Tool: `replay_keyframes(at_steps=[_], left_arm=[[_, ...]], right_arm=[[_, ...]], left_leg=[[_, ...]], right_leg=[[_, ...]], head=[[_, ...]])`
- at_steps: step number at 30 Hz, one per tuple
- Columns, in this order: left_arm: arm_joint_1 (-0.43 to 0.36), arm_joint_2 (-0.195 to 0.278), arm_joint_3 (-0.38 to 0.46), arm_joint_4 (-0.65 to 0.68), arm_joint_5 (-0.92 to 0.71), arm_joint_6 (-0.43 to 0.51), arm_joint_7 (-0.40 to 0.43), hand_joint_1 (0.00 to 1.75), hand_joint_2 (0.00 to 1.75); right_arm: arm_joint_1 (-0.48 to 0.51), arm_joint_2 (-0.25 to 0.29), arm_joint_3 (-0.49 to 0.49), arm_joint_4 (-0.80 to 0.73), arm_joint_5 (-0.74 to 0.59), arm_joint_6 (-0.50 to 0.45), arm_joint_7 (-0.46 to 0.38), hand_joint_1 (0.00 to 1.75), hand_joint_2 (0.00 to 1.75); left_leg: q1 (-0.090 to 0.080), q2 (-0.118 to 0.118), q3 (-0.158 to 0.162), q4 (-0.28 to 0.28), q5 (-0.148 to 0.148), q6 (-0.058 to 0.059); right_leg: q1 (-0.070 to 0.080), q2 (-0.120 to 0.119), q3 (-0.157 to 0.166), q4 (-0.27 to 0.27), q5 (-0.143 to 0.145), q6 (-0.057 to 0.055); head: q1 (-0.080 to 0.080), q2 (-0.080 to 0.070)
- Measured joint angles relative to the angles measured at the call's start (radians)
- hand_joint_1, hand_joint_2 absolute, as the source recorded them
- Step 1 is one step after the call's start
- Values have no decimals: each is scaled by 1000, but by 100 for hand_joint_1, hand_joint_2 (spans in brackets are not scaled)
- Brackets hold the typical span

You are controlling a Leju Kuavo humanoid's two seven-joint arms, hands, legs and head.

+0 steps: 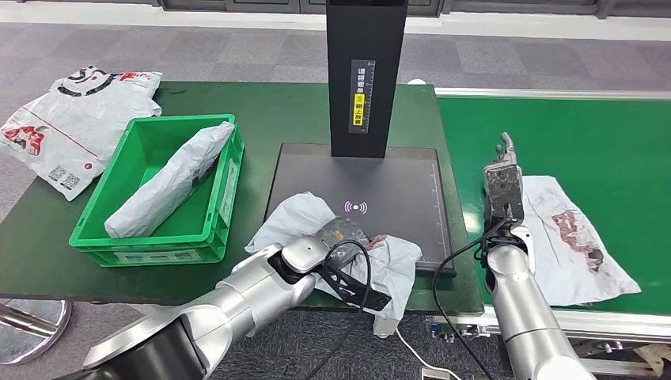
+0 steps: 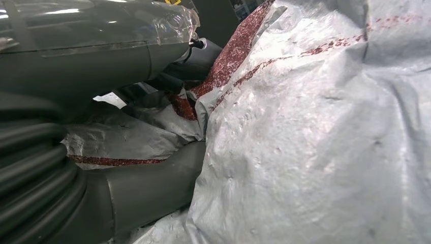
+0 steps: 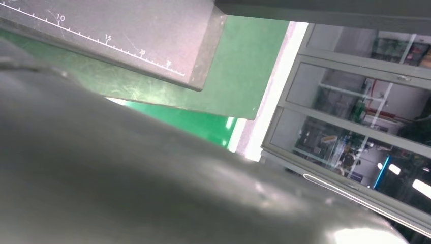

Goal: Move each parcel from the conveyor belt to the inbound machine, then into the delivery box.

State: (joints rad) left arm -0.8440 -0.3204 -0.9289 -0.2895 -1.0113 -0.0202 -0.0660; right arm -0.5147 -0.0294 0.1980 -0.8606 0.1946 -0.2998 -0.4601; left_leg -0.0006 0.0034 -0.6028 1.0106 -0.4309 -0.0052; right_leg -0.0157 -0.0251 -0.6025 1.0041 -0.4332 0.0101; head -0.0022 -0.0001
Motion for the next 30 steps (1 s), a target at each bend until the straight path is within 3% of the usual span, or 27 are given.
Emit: replay_keyframes(at_steps=[16, 18, 23, 26, 30], left_arm=[[-7, 0, 2, -2, -4, 15, 4, 175, 175], [-43, 9, 25, -24, -28, 92, 23, 175, 175], [-228, 51, 275, -90, -56, 531, 52, 175, 175], [-272, 61, 375, -106, -69, 590, 54, 175, 175], [-259, 64, 412, -117, -78, 599, 52, 175, 175]], right_arm=[[3, 0, 0, 1, 2, 1, 0, 0, 0], [-15, 4, 0, 21, 12, 4, 1, 0, 0], [-84, 27, 0, 114, 28, 1, -9, 0, 0], [-101, 34, 0, 143, 28, 1, -15, 0, 0], [-117, 39, 0, 164, 27, 2, -17, 0, 0]], left_leg=[[0, 0, 0, 0, 0, 0], [0, 0, -5, 0, 4, -1], [0, 3, -22, 1, 12, -3], [0, 3, -21, 0, 13, -3], [1, 2, -22, 0, 13, -3]], right_leg=[[0, 0, 0, 0, 0, 0], [0, 0, -4, 1, 3, 0], [1, 5, -24, 2, 14, -3], [1, 4, -23, 2, 13, -3], [1, 3, -24, 2, 13, -3]], head=[[0, 0], [0, 0], [0, 0], [0, 0], [0, 0]])
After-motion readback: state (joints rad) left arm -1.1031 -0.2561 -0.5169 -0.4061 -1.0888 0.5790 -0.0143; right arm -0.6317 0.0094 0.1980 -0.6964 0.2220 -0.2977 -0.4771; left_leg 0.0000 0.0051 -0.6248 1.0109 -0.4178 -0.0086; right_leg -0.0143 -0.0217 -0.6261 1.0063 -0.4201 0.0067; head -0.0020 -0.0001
